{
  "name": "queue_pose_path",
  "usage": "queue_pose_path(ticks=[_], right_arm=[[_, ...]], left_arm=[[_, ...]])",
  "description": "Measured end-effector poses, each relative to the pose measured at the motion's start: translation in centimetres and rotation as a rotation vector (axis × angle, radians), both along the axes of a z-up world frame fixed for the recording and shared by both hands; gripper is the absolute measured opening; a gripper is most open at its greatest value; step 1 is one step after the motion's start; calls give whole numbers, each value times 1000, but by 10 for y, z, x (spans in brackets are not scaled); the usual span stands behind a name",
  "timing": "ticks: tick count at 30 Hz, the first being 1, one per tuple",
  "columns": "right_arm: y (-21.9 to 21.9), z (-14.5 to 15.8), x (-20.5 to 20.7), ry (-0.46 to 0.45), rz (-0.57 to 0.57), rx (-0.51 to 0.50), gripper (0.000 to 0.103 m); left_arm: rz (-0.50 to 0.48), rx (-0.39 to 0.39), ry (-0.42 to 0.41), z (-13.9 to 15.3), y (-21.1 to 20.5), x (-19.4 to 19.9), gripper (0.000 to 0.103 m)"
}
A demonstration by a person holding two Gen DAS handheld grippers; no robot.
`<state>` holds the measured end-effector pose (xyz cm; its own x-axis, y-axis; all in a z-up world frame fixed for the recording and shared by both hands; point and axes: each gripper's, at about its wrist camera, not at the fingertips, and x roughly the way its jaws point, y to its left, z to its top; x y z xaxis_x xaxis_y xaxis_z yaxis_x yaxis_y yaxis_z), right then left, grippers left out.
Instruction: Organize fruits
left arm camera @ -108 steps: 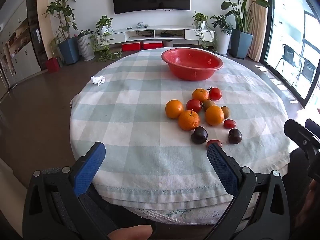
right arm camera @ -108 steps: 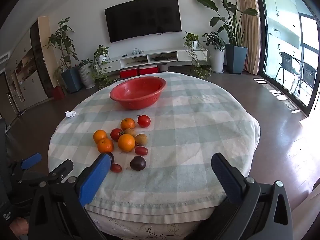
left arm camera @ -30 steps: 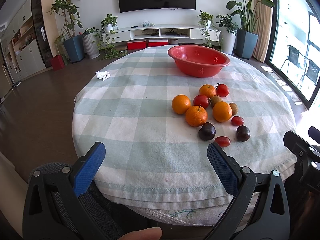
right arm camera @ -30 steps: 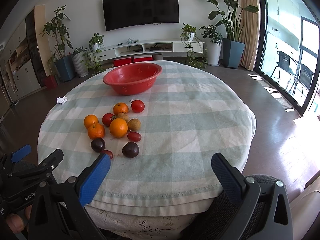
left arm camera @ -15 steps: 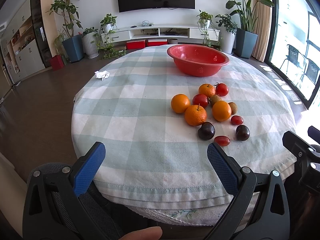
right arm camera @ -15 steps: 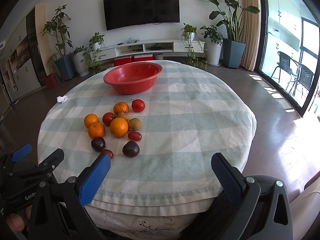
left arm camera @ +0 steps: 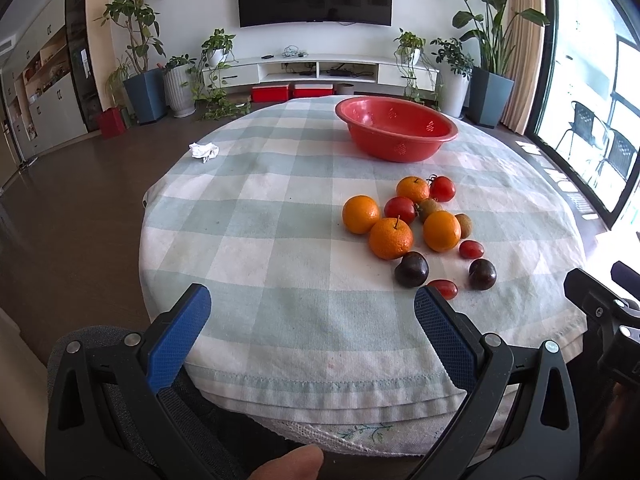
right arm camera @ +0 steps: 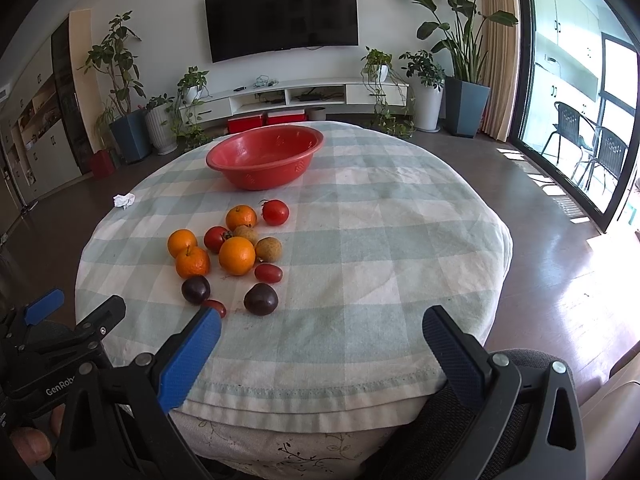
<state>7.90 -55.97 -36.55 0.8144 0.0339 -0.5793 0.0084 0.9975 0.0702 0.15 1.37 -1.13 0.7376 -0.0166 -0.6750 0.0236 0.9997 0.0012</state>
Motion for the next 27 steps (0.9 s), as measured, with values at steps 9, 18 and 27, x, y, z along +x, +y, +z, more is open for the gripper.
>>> queue_pose_path(ticks=[9, 18, 27], right_arm=[[-11, 9, -8, -91, 23, 59, 103], [-20, 2, 4, -61, 64, 149, 103], [-21, -3, 16, -25, 130, 159, 98]], left_arm=[[-178, -64, -56, 0, -2, -5, 103], [-195, -62, 92, -12, 8, 20, 103], [-451, 31, 88, 20, 12, 113, 100]])
